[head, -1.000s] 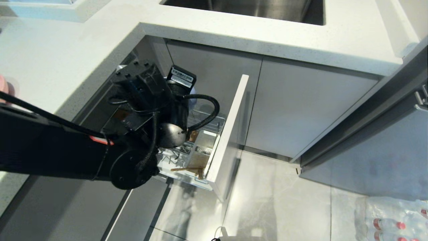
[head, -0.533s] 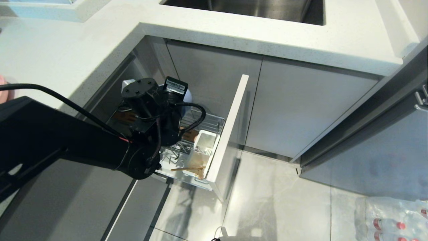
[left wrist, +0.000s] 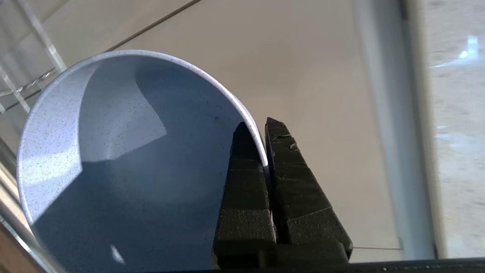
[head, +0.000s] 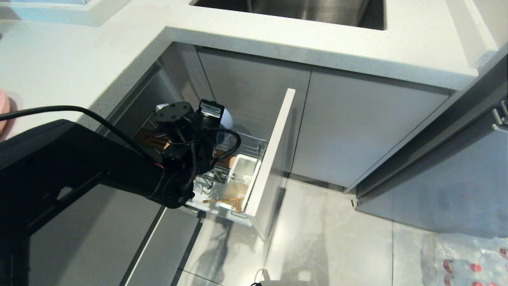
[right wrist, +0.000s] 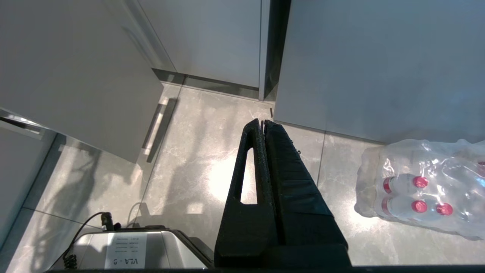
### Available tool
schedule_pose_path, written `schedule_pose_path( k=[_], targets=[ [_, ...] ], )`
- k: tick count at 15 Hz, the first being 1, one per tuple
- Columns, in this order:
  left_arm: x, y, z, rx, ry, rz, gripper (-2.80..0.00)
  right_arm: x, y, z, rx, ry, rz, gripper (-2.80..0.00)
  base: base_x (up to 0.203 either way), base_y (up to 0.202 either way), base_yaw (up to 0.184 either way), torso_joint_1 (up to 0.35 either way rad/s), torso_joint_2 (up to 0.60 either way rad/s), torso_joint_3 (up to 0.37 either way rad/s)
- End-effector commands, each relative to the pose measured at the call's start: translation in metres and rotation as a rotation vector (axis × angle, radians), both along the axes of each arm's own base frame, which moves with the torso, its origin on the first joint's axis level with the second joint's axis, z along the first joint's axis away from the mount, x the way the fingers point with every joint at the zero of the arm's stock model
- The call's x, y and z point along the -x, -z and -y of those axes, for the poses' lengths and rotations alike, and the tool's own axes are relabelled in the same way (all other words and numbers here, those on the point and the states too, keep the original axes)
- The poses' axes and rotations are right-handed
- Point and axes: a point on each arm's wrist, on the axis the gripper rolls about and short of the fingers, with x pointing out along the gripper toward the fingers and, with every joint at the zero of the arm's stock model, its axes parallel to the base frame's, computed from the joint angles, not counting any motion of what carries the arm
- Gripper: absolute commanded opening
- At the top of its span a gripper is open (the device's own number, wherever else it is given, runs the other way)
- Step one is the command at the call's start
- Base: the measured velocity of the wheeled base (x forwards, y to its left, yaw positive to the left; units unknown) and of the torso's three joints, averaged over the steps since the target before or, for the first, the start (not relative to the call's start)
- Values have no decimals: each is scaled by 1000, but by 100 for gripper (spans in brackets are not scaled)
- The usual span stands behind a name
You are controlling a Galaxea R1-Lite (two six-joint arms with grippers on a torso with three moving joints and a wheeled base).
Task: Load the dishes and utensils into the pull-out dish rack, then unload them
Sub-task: Pick up the bowl and place it in the cupboard
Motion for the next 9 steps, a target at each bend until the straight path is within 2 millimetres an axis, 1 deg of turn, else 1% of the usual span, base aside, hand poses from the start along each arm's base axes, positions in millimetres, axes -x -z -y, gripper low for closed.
schedule_pose_path(
  k=[1, 3, 8, 9],
  targets=[
    [-4, 8, 2, 24, 4, -10, -280, 0, 0, 0, -1, -1, 0, -280, 0, 0, 0, 0, 0, 0],
    [-6, 10, 2, 58, 17, -14, -280, 0, 0, 0, -1, -1, 0, -280, 0, 0, 0, 0, 0, 0],
    [-13, 18, 4, 76, 67, -21, -280, 0, 0, 0, -1, -1, 1, -280, 0, 0, 0, 0, 0, 0],
    [-15, 20, 0, 97, 66, -26, -280, 0, 0, 0, 0, 1, 0, -280, 0, 0, 0, 0, 0, 0]
  ],
)
